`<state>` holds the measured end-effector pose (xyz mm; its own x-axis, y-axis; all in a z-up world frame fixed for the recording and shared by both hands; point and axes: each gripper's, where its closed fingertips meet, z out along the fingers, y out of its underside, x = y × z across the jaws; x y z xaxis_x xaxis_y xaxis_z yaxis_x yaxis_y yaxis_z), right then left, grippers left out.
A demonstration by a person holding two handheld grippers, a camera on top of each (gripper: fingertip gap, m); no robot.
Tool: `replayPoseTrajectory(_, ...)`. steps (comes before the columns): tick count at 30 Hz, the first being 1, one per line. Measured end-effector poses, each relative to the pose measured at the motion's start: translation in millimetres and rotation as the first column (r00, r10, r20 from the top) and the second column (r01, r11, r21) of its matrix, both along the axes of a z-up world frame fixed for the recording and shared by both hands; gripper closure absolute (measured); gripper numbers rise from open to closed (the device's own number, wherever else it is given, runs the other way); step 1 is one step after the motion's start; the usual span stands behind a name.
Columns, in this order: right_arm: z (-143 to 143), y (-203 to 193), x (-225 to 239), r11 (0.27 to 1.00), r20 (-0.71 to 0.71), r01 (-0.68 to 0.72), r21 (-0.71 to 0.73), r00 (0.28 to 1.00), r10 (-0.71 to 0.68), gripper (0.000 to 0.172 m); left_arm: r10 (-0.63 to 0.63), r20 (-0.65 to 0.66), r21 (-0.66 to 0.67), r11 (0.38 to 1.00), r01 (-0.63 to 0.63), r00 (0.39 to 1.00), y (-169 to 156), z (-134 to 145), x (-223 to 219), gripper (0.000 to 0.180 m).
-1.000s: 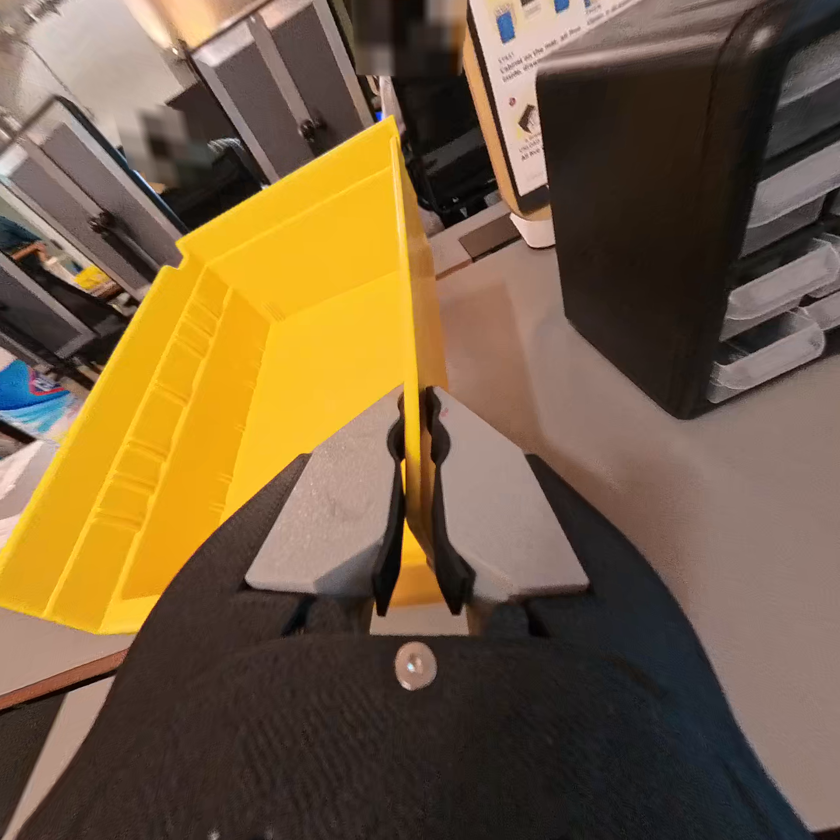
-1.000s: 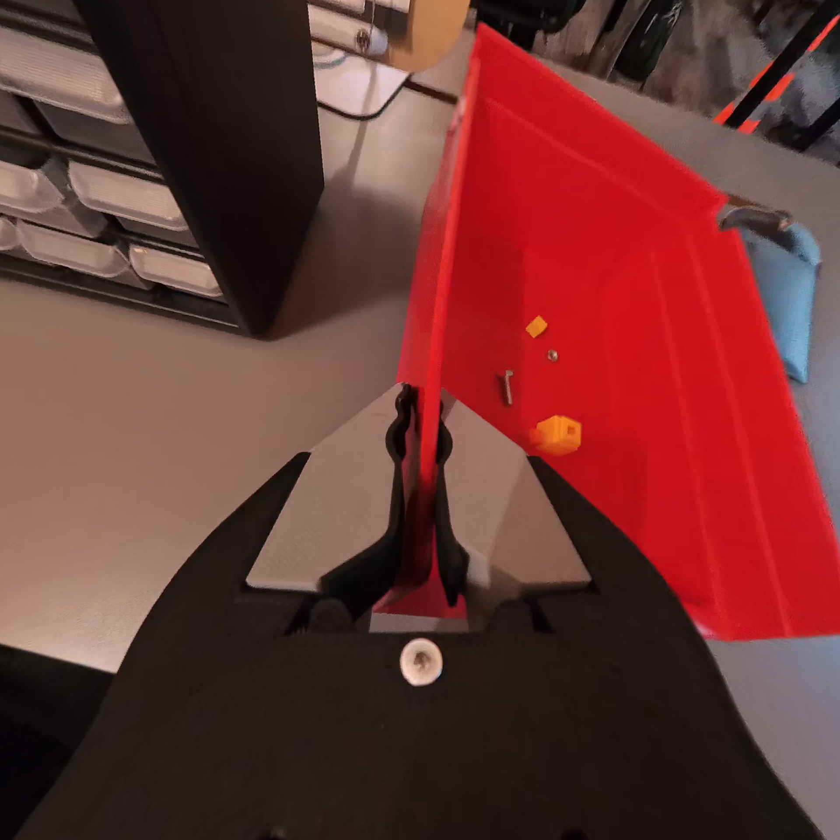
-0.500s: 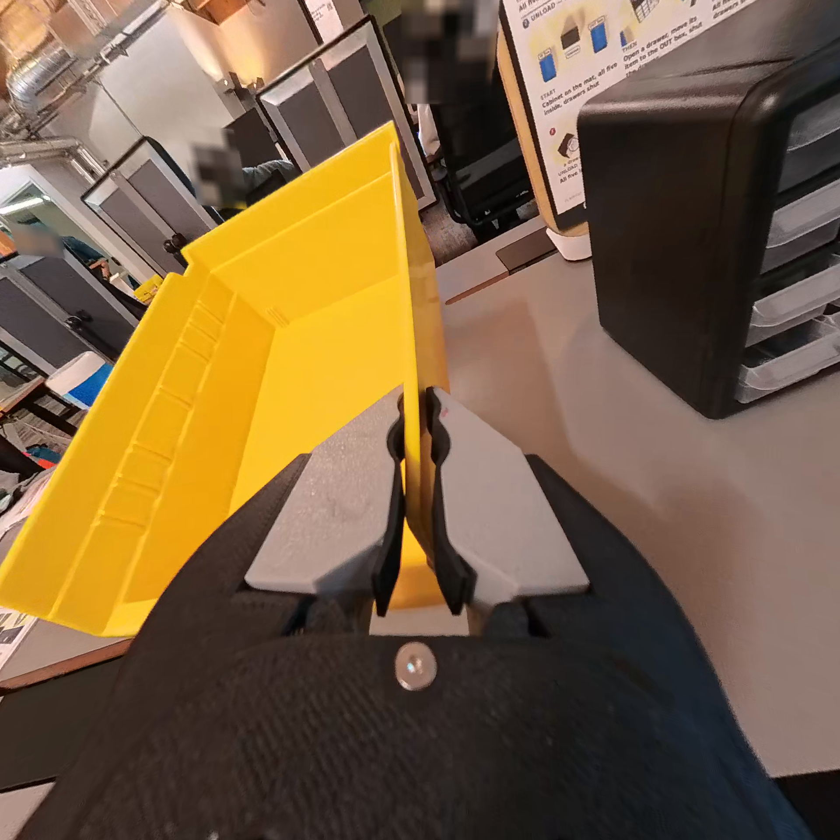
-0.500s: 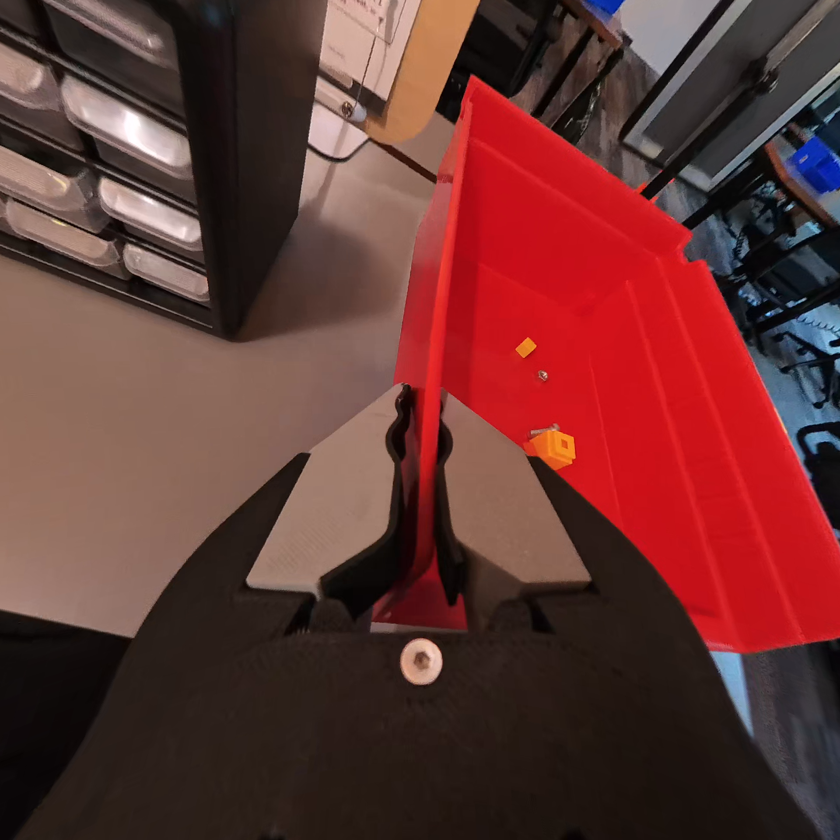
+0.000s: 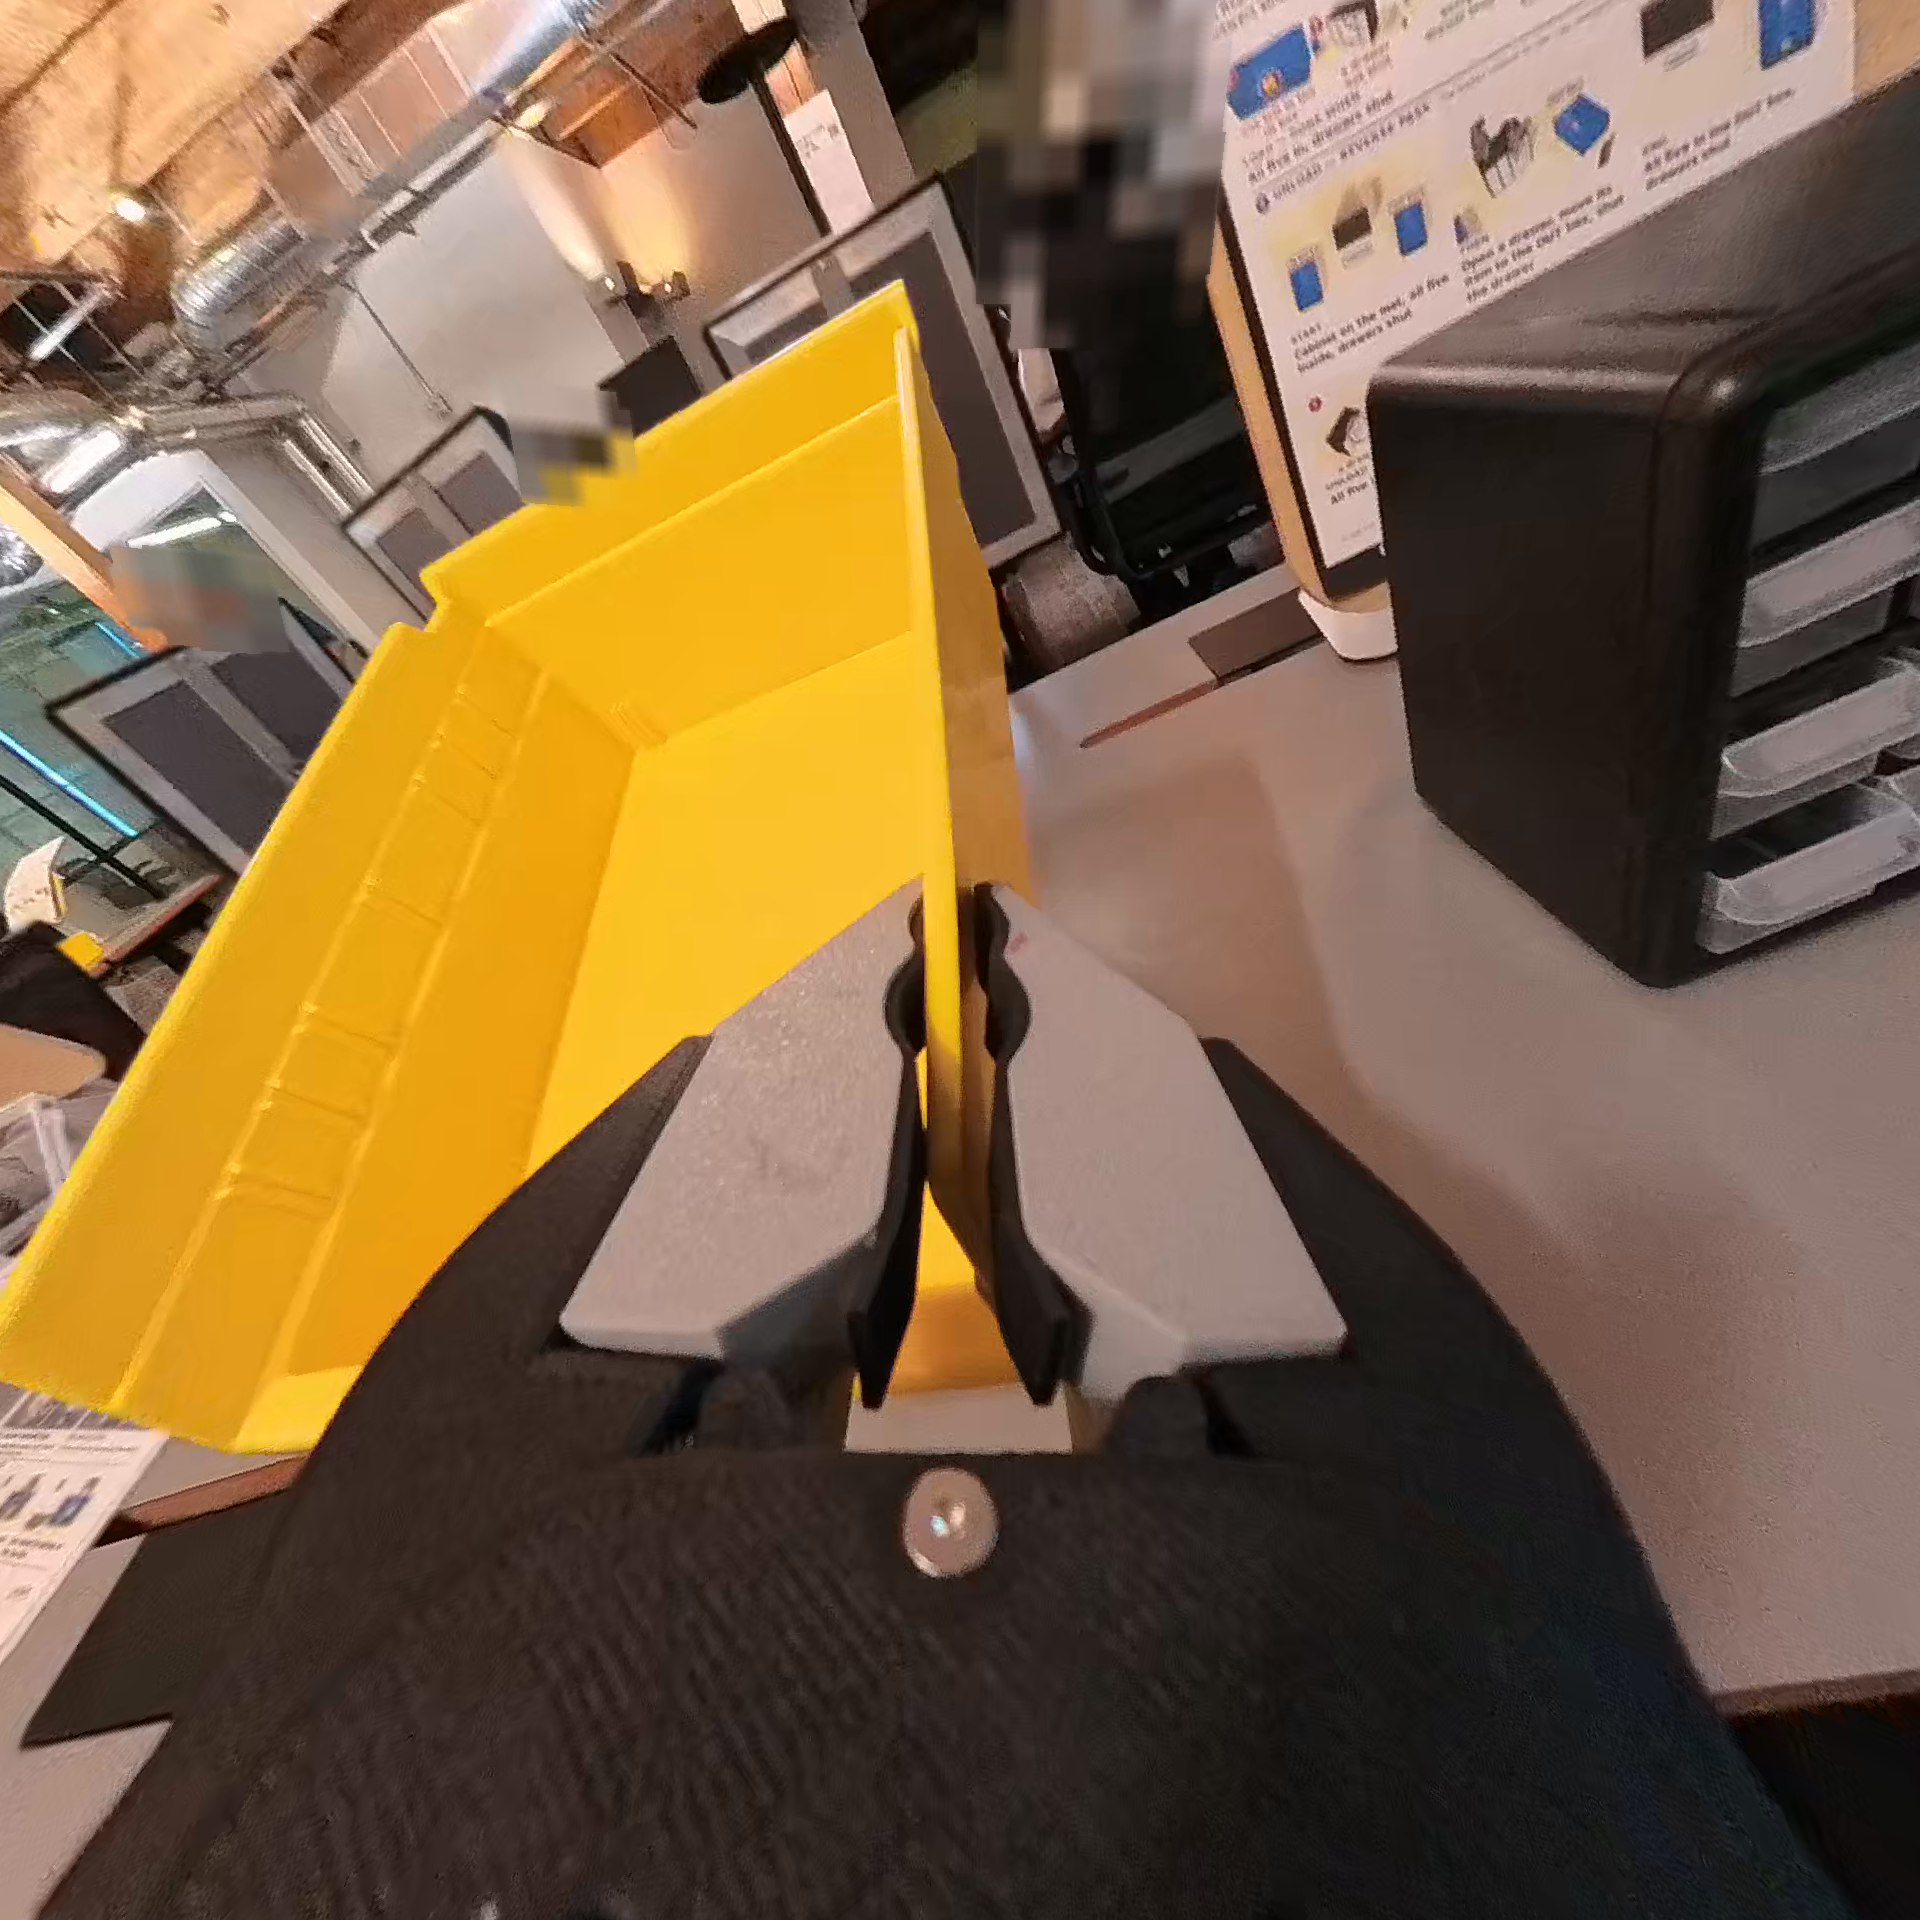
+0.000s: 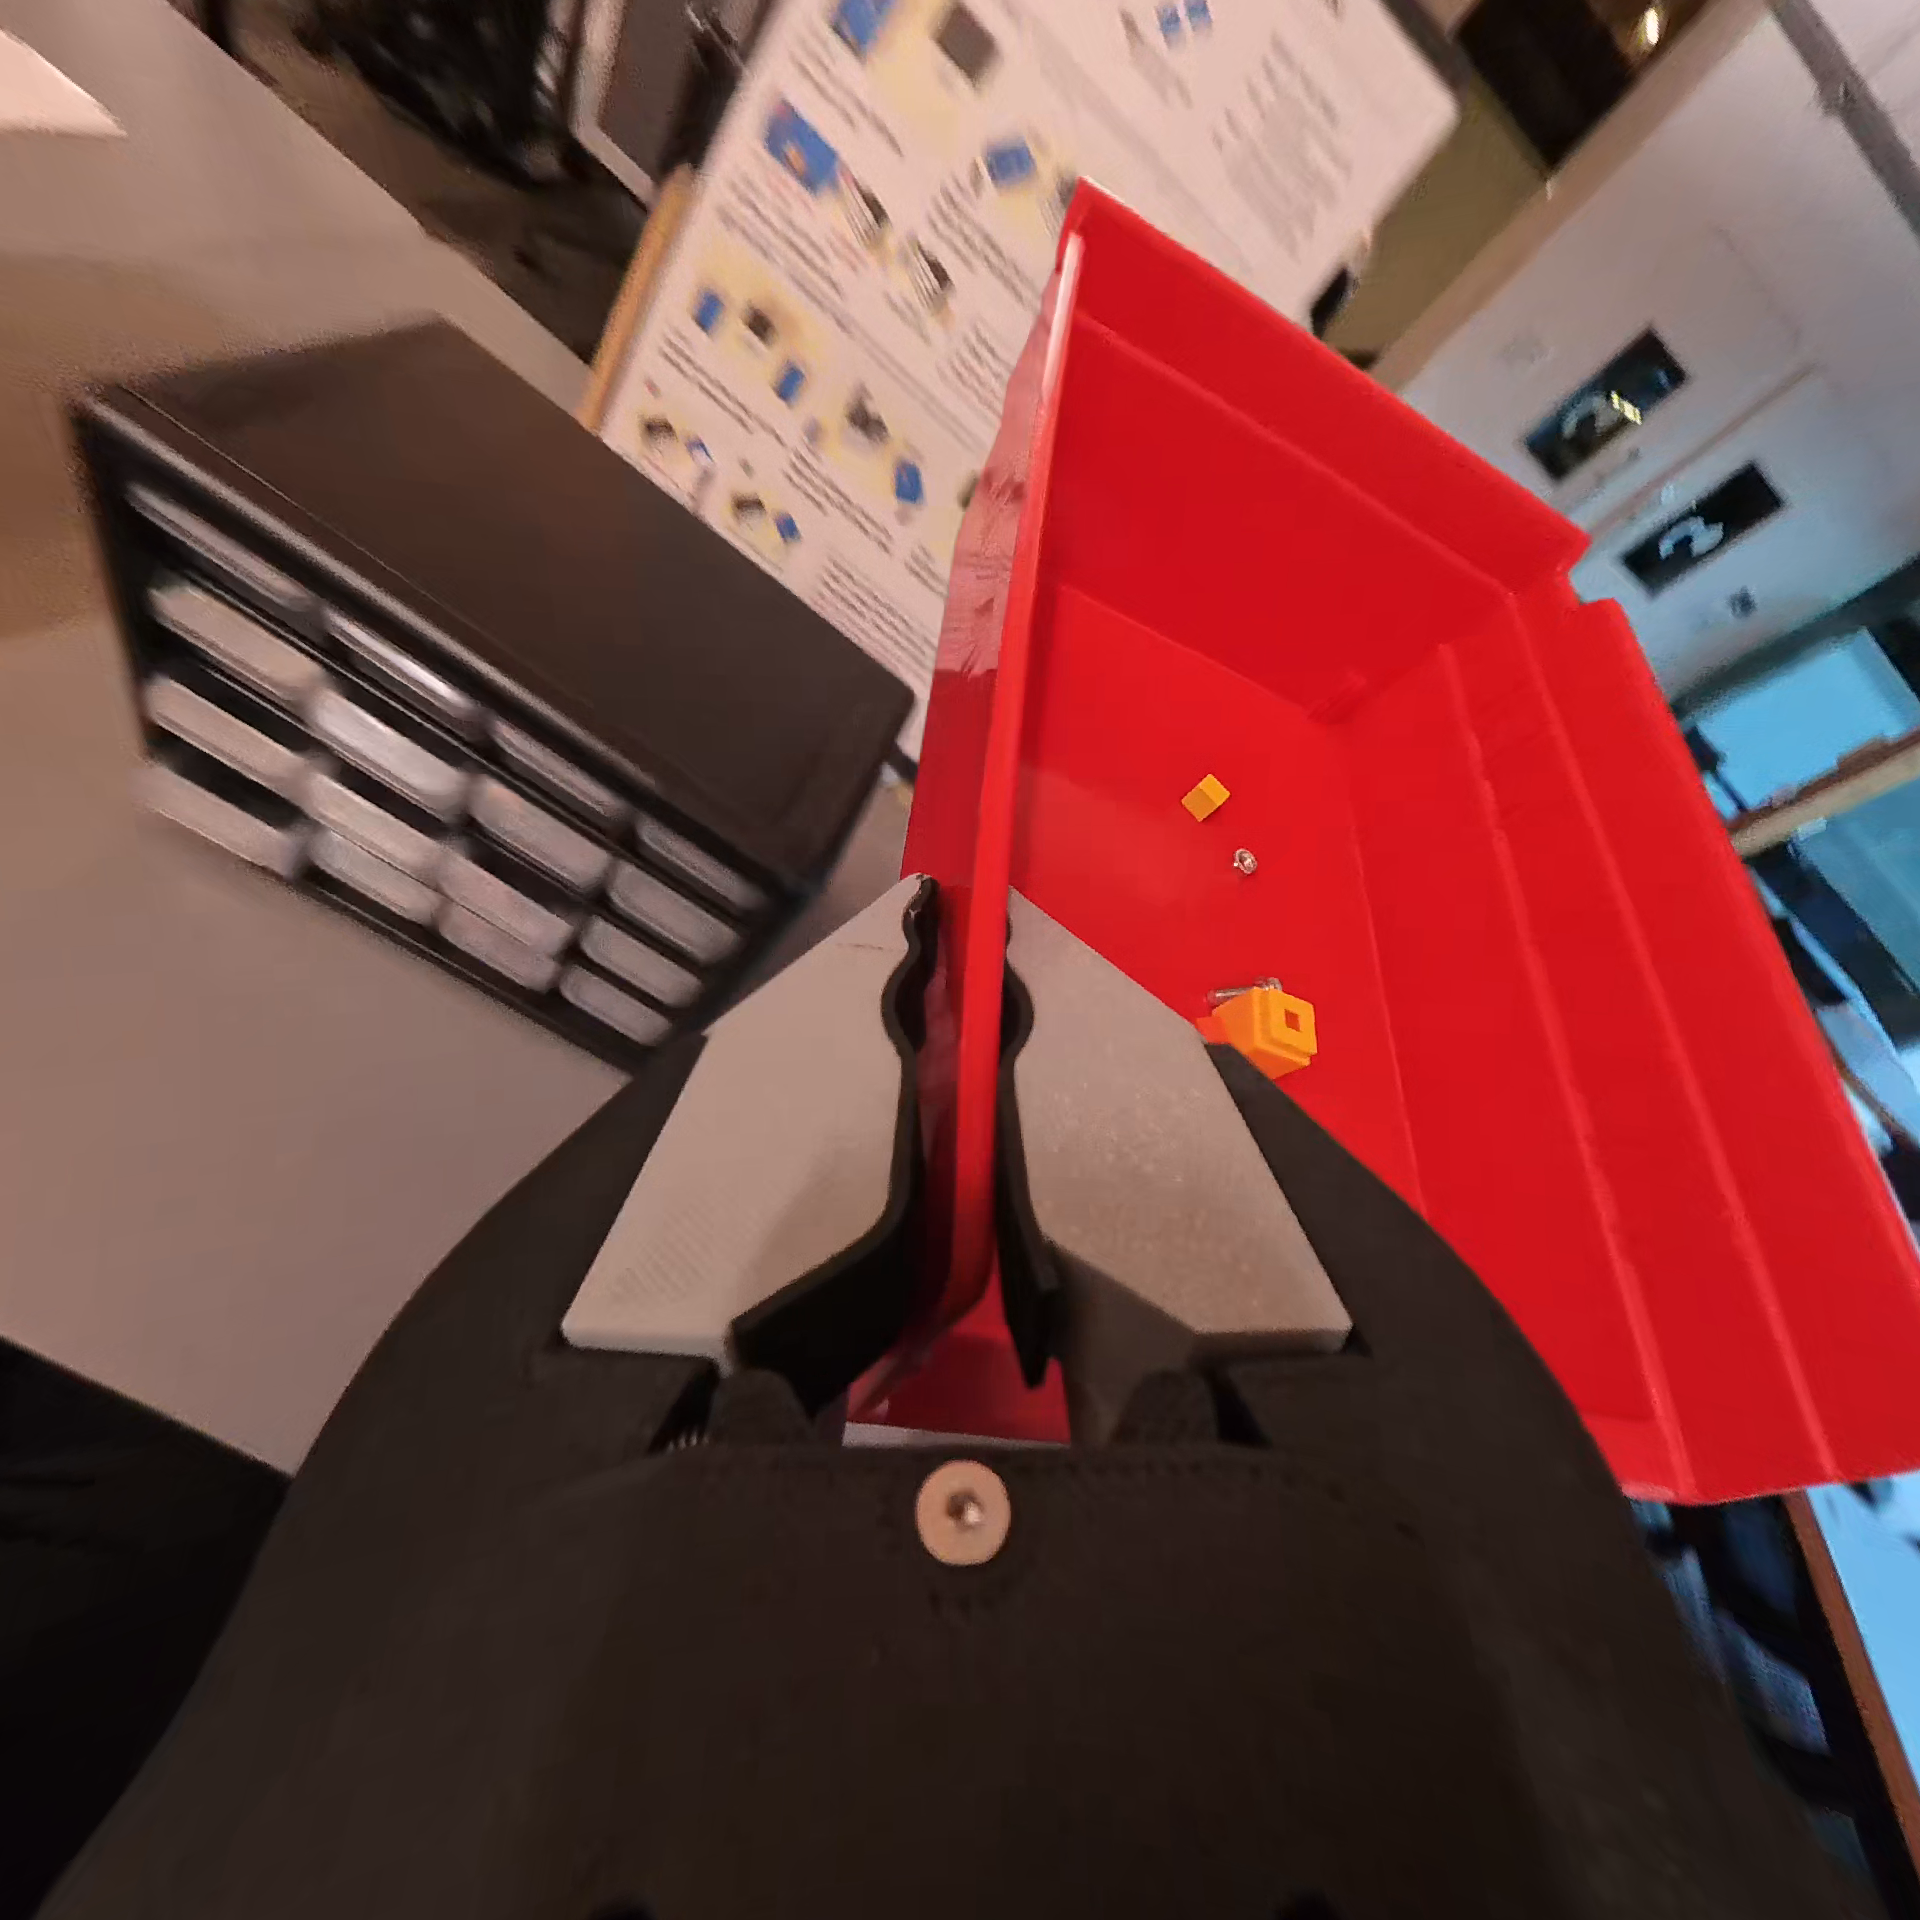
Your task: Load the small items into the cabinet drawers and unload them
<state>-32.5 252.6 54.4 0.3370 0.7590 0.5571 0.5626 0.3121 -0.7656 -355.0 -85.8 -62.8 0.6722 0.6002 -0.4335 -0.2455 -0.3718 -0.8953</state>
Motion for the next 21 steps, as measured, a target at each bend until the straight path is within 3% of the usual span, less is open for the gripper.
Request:
replayPoseTrajectory(5, 22.3, -84.7, -67.5, 0.977, -0.022, -0.201, 0.074, 0.979, 0.203, 0.168, 0.054, -0.055, 0.048, 0.997, -0.052, 0.997, -36.3, 26.6, 5.1, 0.178)
replayPoseTrajectory(9, 19.9, -159.5, -122.0, 0.928, -0.014, -0.357, 0.104, 0.933, 0.360, 0.168, 0.116, -0.111, 0.046, 0.993, -0.111, 0.987, -65.5, 38.5, 3.3, 0.178)
replayPoseTrajectory(16, -28.3, -279.0, -194.5, 0.792, 0.049, -0.607, 0.066, 0.795, 0.605, 0.168, 0.219, -0.086, 0.149, 0.967, -0.204, 0.972, -121.8, 50.6, -13.2, 0.178)
replayPoseTrajectory(21, -81.0, -336.7, -218.5, 0.703, 0.091, -0.711, 0.012, 0.701, 0.707, 0.168, 0.302, -0.043, 0.191, 0.938, -0.289, 0.952, -157.3, 45.0, -35.2, 0.178)
